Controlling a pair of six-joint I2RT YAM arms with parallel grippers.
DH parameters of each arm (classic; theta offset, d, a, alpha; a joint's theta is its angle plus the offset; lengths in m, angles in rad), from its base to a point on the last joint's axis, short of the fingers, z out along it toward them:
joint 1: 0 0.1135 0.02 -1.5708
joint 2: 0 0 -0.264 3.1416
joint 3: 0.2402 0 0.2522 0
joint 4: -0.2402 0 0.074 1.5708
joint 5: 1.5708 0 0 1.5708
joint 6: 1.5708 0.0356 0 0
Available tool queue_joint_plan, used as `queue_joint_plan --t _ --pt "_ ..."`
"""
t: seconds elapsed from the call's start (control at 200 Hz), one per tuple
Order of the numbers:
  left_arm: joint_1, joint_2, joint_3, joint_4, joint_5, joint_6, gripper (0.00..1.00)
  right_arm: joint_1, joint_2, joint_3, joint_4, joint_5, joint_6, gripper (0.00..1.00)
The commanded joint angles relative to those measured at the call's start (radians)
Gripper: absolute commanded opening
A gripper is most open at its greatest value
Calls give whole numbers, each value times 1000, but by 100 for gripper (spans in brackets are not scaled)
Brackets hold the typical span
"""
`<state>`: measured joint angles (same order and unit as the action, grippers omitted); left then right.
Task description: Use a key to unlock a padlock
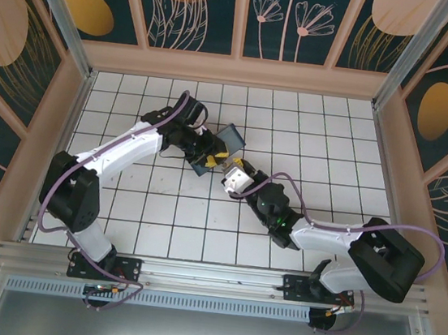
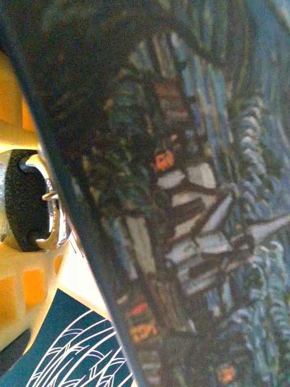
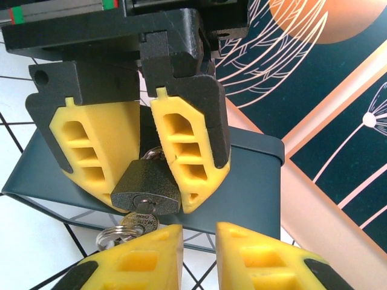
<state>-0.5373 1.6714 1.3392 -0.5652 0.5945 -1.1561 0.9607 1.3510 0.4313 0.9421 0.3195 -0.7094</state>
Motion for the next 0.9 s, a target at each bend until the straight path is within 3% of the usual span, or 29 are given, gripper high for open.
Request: queue_joint_plan --t 0.0,0.245,0.891 --pt "4 1 44 19 31 9 13 13 -19 8 -17 13 -11 20" --pt "12 4 64 14 21 4 13 32 -65 -7 -111 -2 10 20" --pt "14 -7 52 15 25 1 13 46 43 66 -27 18 -52 19"
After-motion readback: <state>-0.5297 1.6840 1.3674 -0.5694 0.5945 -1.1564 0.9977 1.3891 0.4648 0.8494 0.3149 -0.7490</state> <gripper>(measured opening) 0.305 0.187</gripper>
